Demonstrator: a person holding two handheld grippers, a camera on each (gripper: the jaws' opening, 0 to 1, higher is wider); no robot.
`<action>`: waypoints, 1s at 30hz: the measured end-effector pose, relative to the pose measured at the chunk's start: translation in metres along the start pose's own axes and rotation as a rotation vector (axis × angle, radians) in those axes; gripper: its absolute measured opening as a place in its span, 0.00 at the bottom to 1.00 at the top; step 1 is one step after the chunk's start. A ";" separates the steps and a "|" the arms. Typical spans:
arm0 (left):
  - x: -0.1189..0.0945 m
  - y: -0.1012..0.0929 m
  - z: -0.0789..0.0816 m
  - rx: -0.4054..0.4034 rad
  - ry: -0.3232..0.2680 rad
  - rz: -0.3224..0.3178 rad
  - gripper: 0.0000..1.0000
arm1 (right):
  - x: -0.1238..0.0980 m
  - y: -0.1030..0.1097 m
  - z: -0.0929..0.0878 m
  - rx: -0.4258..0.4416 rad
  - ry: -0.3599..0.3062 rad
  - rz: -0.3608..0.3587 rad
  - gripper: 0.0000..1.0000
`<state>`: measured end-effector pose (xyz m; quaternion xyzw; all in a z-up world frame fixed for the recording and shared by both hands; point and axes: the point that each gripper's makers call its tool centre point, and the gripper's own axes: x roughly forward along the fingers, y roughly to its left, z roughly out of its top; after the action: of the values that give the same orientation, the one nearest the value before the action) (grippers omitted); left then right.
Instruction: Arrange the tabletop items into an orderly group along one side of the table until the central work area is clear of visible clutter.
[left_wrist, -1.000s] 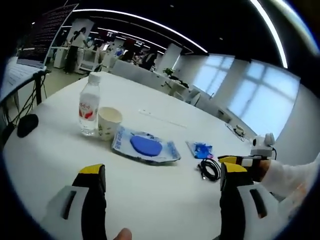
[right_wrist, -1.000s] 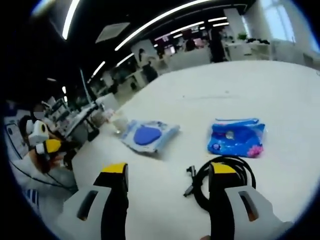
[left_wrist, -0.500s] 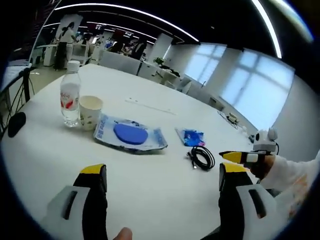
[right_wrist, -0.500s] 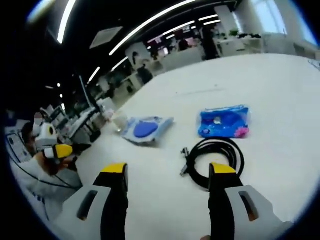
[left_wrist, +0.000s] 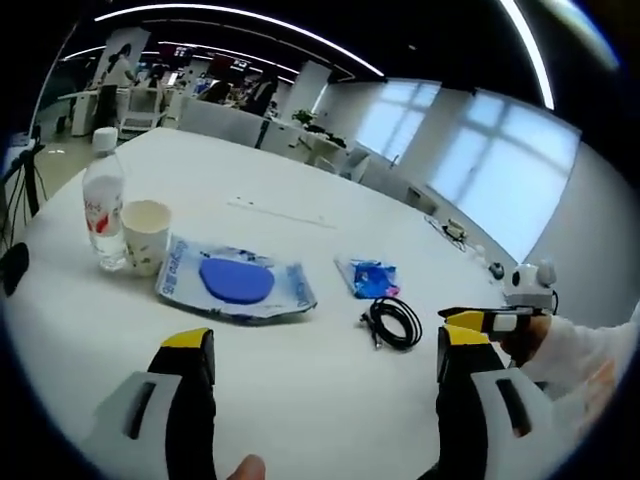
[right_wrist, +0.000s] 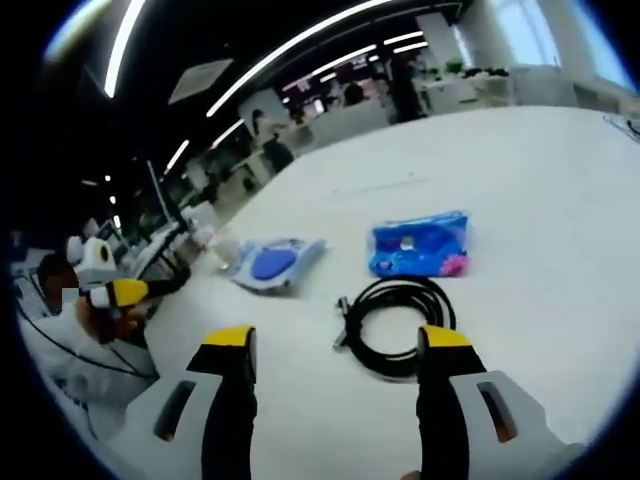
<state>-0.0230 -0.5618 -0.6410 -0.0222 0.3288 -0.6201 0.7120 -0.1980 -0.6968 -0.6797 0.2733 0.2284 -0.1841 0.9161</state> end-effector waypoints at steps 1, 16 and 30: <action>0.003 -0.001 -0.001 0.004 0.009 -0.003 0.93 | 0.000 -0.001 0.000 0.003 0.000 -0.001 0.64; 0.071 -0.038 0.007 0.037 0.092 -0.078 0.87 | -0.003 -0.042 0.011 0.037 -0.020 -0.052 0.64; 0.138 -0.060 0.017 0.081 0.191 -0.082 0.78 | 0.004 -0.092 0.031 0.063 -0.039 -0.109 0.63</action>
<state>-0.0648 -0.7059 -0.6618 0.0520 0.3687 -0.6608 0.6517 -0.2276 -0.7871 -0.6968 0.2852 0.2191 -0.2463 0.9000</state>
